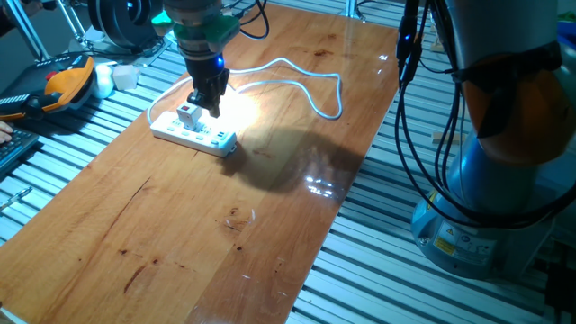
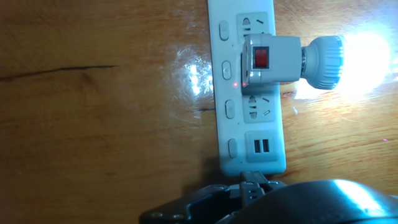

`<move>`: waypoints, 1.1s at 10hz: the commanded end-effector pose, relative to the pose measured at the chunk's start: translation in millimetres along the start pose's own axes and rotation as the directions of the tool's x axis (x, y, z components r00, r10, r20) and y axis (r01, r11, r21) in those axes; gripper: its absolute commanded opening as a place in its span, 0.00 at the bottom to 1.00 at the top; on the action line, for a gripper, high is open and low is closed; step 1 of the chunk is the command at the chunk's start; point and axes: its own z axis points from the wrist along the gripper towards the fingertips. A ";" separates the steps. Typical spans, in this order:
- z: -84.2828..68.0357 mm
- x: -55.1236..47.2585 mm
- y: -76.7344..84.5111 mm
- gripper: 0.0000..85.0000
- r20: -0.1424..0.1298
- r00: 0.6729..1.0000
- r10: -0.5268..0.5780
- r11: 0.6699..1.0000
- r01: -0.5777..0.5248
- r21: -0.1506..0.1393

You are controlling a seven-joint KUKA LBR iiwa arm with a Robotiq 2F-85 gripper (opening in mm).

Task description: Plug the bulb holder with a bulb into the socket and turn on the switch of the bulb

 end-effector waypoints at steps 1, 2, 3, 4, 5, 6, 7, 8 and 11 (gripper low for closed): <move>0.0 0.2 0.4 0.00 0.000 1.000 0.000 1.000 0.000 0.001; 0.4 0.2 0.9 0.00 0.000 1.000 -0.002 1.000 0.002 0.001; 0.0 0.5 1.4 0.00 0.003 1.000 -0.004 1.000 0.004 0.006; -0.3 0.6 1.1 0.00 0.007 1.000 -0.006 1.000 0.005 0.014; 0.3 0.6 1.5 0.00 0.009 1.000 -0.004 1.000 0.004 0.017; 0.9 0.7 2.0 0.00 0.020 1.000 -0.005 1.000 0.004 0.026; 1.5 0.1 1.8 0.00 0.026 1.000 -0.005 1.000 0.004 0.029; 1.3 0.5 2.0 0.00 0.027 1.000 -0.005 1.000 0.004 0.025; -0.4 0.5 3.2 0.00 0.023 1.000 0.001 1.000 -0.001 0.011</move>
